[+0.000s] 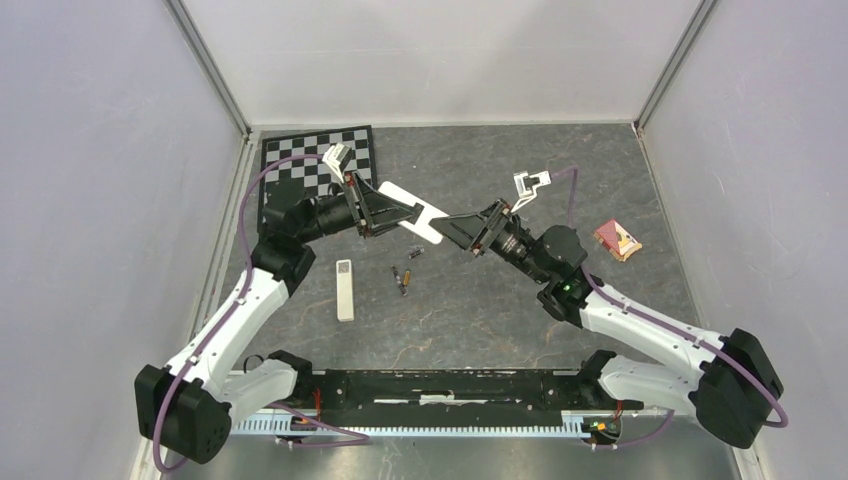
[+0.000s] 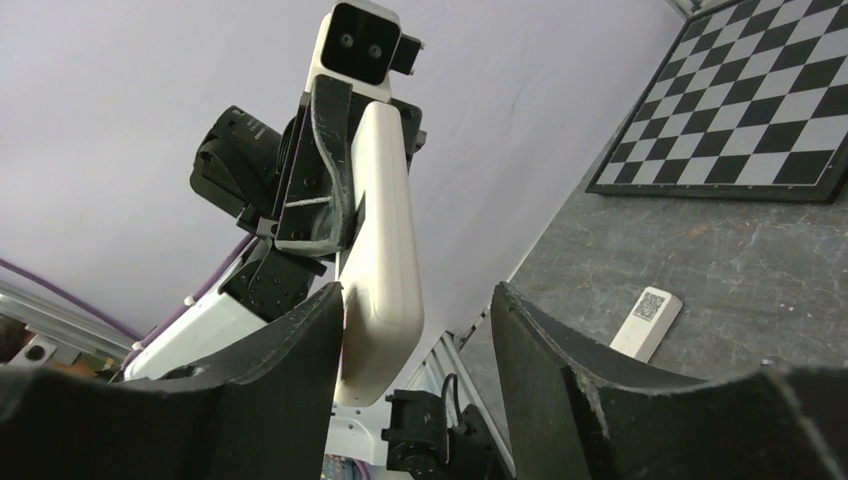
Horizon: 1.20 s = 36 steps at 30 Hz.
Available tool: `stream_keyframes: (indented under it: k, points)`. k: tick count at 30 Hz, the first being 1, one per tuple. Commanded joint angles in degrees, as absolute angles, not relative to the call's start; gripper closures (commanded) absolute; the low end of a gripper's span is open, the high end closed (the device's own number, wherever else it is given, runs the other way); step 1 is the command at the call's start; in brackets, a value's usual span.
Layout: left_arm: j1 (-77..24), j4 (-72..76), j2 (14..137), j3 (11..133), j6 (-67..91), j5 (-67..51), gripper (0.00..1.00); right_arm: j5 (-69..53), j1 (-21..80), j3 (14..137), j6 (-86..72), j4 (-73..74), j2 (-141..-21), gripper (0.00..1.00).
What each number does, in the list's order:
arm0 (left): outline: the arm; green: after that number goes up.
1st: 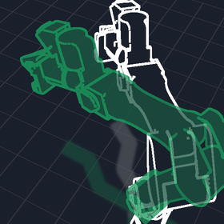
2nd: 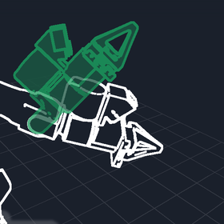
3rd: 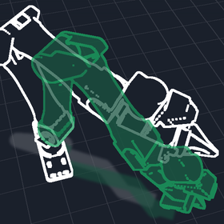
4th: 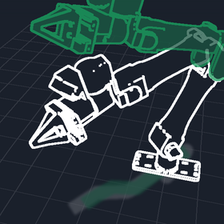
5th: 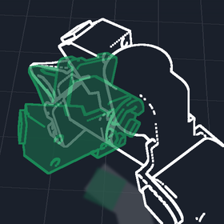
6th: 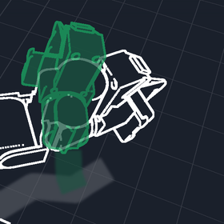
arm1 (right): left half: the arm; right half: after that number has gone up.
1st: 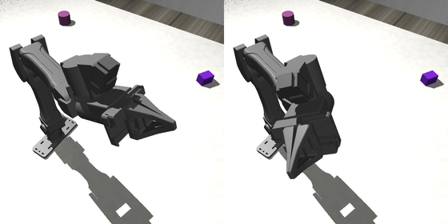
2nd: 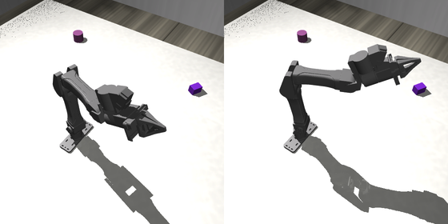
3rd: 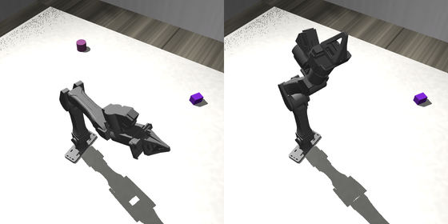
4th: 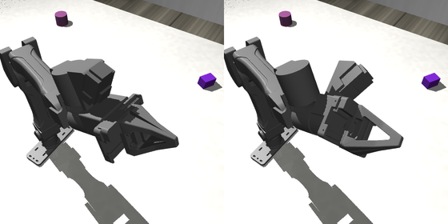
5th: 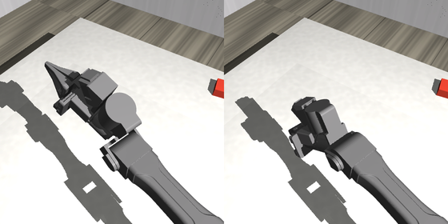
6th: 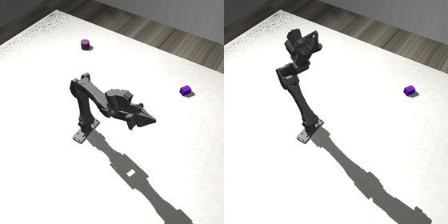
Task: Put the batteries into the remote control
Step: Remove the battery cover from the remote control.
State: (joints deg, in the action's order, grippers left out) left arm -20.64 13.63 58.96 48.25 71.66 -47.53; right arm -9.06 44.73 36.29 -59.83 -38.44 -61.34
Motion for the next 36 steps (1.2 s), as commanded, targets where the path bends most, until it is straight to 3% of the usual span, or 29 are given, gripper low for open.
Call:
stream_keyframes:
  k: [1,6,14,22,24,30,36]
  points:
    - [-20.51,16.94,59.9,50.67,73.43,-48.26,0.98,-12.29,43.91,38.49,-60.6,-40.9,-63.29,0.4]
    - [-20.3,17.13,60.12,51.11,73.31,-48.86,0.98,-13.5,43.55,38.5,-61.44,-42.52,-65.02,0.43]
    - [-17.9,21.41,60.02,50.5,78.16,-51.08,0.98,-16.42,42.09,35.3,-56.9,-45.34,-64.14,0.76]
    - [-16.17,28.19,59.66,48.87,84.23,-50.88,0.98,-22.99,39.56,33.63,-55.05,-51.74,-63.69,0.8]
    - [-16.17,29.36,59.57,48.43,84.65,-50.44,0.98,-22.76,39.38,33.72,-56.19,-52.24,-63.94,0.77]
    - [-16.17,24.96,59.72,47.75,78.71,-48.12,0.98,-20.47,39.38,36.02,-63.14,-52.07,-68.43,0.5]
    - [-16.17,19.5,60.67,47.0,72.2,-46.49,0.98,-20.12,39.37,38.82,-66.78,-51.81,-72.39,0.41]
